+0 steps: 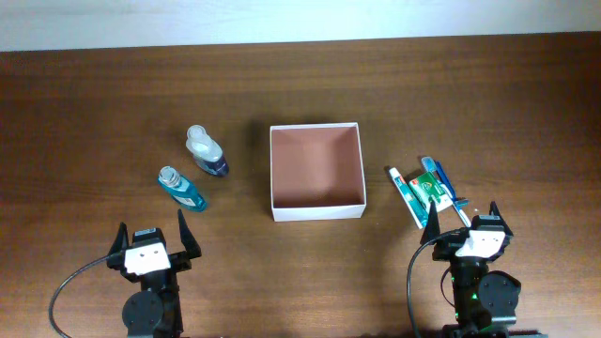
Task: Pack container
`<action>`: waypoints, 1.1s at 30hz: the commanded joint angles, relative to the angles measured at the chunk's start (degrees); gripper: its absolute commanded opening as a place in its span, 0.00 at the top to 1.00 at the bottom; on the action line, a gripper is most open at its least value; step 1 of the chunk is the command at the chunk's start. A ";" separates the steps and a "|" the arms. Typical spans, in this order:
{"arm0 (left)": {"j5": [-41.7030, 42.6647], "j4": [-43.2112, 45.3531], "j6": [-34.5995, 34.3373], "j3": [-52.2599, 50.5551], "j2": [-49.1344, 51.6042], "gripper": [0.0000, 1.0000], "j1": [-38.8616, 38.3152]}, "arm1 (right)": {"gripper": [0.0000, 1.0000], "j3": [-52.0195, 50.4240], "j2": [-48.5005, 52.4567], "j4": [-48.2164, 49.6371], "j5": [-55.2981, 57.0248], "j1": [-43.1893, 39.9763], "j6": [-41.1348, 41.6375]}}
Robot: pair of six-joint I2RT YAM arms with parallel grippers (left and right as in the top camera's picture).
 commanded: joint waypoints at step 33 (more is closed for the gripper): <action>1.01 -0.17 0.92 -0.26 -0.55 0.01 0.35 | 0.01 -0.26 -0.61 0.46 -7.61 0.35 0.04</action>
